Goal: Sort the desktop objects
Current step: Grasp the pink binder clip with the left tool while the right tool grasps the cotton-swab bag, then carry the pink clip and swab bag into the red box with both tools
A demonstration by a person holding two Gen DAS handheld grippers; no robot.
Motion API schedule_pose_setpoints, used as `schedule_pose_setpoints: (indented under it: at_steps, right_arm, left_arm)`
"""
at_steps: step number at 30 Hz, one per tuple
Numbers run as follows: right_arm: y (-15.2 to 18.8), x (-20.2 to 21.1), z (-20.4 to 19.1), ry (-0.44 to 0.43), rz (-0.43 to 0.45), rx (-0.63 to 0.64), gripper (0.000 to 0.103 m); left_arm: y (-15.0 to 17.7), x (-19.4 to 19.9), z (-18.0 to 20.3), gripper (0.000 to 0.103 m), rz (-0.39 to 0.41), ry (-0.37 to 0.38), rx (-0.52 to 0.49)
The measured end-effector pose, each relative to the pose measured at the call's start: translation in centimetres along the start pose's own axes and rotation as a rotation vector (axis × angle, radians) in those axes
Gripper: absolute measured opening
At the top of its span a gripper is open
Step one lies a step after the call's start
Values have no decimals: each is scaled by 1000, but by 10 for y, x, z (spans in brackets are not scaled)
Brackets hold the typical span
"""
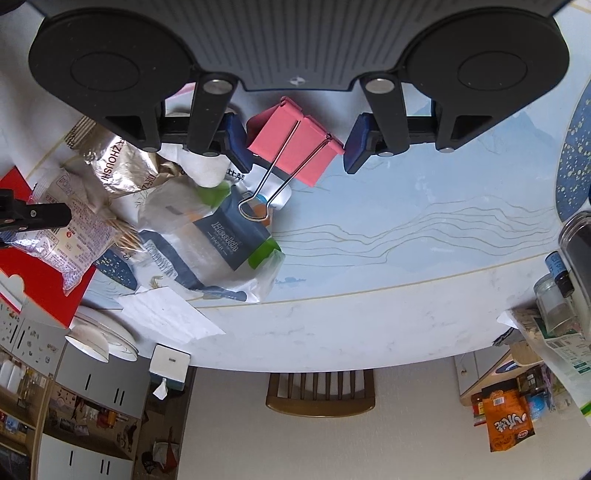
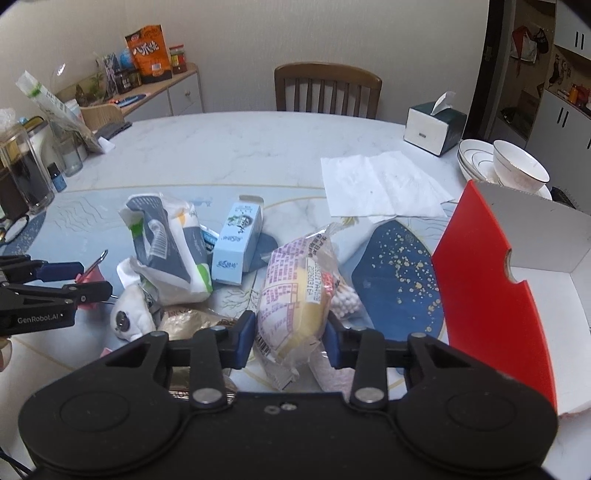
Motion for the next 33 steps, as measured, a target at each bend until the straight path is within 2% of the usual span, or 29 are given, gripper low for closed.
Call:
schedule_pose_setpoints:
  at_steps: [10, 18, 25, 33]
  right_arm:
    - [2, 24, 6, -22, 42, -6, 36]
    - [-3, 44, 21, -82, 78, 14, 36]
    - [-9, 68, 47, -135, 105, 16, 37]
    - [-15, 89, 85, -154, 134, 7, 36]
  left_arm:
    - [1, 28, 9, 53, 32, 7, 21]
    - [-6, 54, 26, 53, 71, -29, 57]
    - [-25, 74, 58, 53, 110, -25, 63]
    - [-50, 84, 115, 53, 147, 9, 11]
Point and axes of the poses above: each gripper's, at about its wrist camera, not at the fingertips, and x roughly against the way its jaws point, z to its right, y to its underside, the point moved 3 cm from there along -x, roughly the way its jaws point, and after that the axes turned 5 degrees about -x, right-handed, at the moved point
